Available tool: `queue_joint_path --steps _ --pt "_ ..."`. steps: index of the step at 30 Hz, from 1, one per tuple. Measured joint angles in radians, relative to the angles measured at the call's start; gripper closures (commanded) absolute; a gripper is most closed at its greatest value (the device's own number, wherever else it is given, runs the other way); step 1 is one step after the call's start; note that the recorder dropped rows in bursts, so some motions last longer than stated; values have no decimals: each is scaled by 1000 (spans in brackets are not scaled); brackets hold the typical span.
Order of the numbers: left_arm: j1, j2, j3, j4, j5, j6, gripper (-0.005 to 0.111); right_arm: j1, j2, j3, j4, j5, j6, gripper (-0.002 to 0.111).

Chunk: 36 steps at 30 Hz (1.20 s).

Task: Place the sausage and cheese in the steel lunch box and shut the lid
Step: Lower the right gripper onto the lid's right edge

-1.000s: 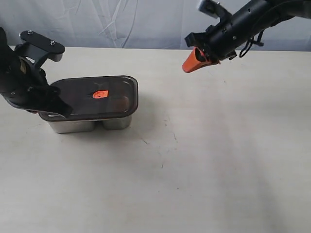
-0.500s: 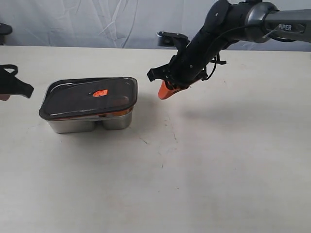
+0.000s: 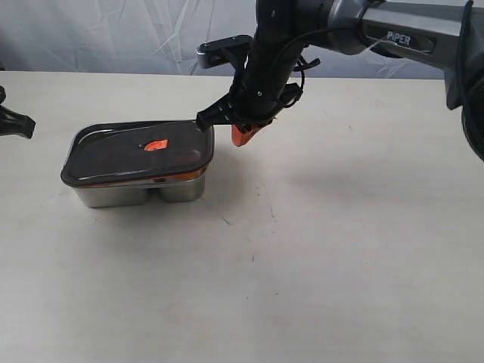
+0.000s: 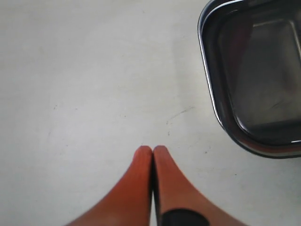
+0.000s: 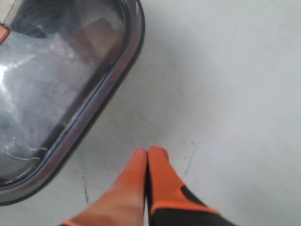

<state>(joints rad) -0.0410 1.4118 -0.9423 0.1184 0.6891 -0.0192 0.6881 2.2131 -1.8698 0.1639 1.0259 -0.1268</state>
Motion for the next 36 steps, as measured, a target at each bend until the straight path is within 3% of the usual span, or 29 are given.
queue_joint_path --steps 29,36 --pt "0 0 0 -8 -13 2 107 81 44 -56 -27 70 17 109" --pt "0 0 0 -8 -11 2 107 83 36 -109 -242 132 111 109"
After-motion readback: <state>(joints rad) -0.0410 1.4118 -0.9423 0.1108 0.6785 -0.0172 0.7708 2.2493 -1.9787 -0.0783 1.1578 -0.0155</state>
